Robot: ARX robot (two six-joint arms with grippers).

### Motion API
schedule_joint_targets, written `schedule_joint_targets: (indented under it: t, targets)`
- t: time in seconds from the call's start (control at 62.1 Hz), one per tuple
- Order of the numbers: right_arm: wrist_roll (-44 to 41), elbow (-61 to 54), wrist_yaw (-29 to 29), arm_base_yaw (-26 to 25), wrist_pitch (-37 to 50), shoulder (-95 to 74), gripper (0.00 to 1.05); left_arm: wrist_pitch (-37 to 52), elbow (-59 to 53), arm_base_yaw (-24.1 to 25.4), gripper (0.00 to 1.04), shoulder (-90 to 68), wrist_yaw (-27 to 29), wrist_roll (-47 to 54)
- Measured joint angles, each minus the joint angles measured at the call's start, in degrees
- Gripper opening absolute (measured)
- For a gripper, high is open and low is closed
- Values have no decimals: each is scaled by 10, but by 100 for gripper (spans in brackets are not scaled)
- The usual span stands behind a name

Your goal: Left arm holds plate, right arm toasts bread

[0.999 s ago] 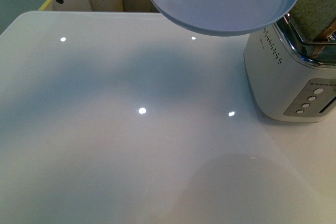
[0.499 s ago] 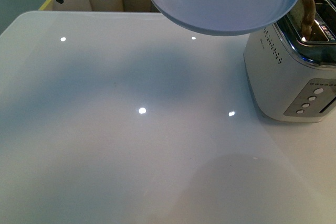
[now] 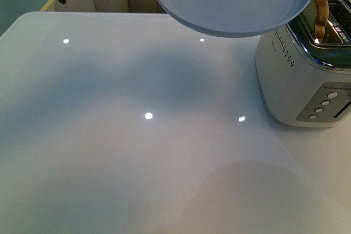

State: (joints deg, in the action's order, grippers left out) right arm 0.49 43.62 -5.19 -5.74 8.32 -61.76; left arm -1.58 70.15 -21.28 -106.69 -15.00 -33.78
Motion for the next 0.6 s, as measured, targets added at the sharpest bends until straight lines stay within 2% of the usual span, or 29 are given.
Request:
schedule_joint_targets:
  t: [0.322, 0.451, 0.596]
  targets:
    - [0, -5, -2, -2, 0, 6, 96, 0, 0, 0, 3, 0, 0, 0]
    - [-1, -90, 0, 3, 151, 35, 74, 0, 0, 0, 3, 0, 0, 0]
    - [-1, -178, 11, 13, 198, 80, 50, 0, 0, 0, 3, 0, 0, 0]
